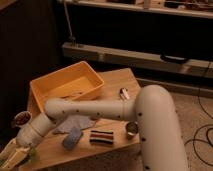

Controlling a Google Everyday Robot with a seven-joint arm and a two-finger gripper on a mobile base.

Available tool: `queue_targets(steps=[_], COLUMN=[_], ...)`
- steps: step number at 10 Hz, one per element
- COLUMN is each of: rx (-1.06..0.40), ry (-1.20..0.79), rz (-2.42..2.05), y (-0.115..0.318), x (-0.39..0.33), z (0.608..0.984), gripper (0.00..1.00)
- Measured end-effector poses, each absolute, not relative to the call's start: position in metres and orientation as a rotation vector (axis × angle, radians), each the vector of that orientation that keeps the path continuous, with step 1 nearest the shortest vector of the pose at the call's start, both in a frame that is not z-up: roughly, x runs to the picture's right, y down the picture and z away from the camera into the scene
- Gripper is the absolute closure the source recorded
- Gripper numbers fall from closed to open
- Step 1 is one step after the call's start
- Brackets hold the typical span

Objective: Place pepper in plastic cup

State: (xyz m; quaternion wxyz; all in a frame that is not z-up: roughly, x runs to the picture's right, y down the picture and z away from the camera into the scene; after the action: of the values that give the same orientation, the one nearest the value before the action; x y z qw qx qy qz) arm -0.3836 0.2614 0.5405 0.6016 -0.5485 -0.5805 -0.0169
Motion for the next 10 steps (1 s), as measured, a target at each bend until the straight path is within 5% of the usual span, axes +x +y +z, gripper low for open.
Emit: queue_targets(steps=[10], rx=[-1.304], ry=[-1.371], rz=[-0.003], y=[0.254], x=[-0.395], z=[0.58], gripper=[1.0])
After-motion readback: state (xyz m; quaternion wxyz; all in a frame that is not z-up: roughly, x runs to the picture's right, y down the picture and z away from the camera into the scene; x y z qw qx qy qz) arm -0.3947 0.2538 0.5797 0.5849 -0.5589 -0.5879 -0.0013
